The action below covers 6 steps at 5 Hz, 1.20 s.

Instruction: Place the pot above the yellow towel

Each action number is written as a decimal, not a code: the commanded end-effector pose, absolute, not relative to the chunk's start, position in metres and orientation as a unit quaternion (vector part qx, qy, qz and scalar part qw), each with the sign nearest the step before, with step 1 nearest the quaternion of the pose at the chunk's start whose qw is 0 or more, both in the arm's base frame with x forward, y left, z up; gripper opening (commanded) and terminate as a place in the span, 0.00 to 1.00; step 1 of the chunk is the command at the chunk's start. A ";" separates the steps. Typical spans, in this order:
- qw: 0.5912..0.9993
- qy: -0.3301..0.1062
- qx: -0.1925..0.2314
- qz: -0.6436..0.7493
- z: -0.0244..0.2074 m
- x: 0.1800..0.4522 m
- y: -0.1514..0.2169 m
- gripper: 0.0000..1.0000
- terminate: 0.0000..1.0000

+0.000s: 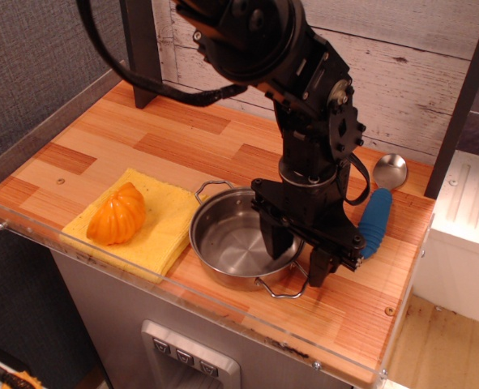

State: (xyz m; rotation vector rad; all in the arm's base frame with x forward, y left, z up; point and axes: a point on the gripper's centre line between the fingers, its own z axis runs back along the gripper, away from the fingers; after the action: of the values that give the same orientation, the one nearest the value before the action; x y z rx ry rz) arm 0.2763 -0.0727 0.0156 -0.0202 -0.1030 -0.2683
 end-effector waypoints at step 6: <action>0.974 -0.206 -0.086 -0.032 0.170 0.304 0.000 0.00 0.00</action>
State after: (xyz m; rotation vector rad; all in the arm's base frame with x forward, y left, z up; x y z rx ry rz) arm 0.3079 0.0014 0.1564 -0.1755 -0.3681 -0.0494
